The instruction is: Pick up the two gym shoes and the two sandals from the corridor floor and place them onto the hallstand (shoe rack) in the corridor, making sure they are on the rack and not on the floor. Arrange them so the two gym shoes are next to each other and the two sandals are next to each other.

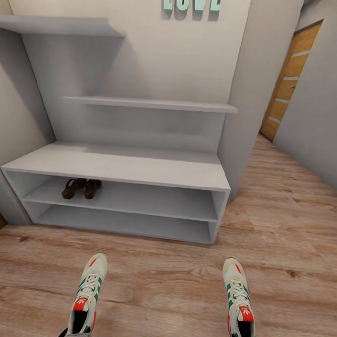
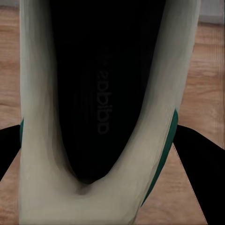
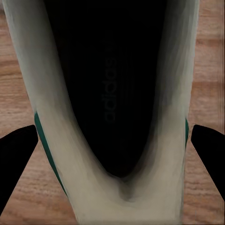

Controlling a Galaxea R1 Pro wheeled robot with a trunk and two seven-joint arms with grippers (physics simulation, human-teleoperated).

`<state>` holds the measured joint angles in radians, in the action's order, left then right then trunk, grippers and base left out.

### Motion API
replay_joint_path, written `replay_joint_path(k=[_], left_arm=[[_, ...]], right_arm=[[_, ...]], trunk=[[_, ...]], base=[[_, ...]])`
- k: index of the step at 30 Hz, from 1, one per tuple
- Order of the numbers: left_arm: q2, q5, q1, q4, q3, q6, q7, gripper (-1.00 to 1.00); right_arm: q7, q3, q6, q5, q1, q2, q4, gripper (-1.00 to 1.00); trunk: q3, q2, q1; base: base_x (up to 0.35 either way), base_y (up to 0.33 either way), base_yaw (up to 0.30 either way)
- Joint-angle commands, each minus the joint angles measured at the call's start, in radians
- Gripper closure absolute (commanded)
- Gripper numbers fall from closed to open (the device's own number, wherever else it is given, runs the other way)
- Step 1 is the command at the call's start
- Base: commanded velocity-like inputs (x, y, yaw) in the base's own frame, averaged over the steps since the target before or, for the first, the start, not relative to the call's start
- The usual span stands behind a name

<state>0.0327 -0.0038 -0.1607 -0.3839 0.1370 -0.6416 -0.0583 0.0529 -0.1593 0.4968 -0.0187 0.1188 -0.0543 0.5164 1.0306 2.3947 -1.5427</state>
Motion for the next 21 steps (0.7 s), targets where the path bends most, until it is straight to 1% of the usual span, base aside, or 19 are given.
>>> replay_joint_path(k=[1,7,21], left_arm=[[0.0,-0.001,0.0,0.0,0.006,-0.003,-0.006,1.0],[0.0,0.0,0.0,0.0,0.006,-0.003,-0.006,1.0],[0.001,0.0,0.0,-0.001,0.009,-0.003,-0.006,1.0]], right_arm=[[0.005,-0.005,0.003,-0.002,0.001,0.001,-0.001,1.0],[0.005,-0.005,0.003,-0.001,0.001,0.001,-0.001,1.0],[0.011,-0.006,0.003,-0.001,0.001,-0.002,0.0,1.0]], trunk=[[0.001,0.0,0.0],[0.001,0.0,0.0],[0.001,0.0,0.0]], base=[[0.0,0.0,-0.19],[0.0,0.0,-0.092],[0.0,0.0,-0.006]])
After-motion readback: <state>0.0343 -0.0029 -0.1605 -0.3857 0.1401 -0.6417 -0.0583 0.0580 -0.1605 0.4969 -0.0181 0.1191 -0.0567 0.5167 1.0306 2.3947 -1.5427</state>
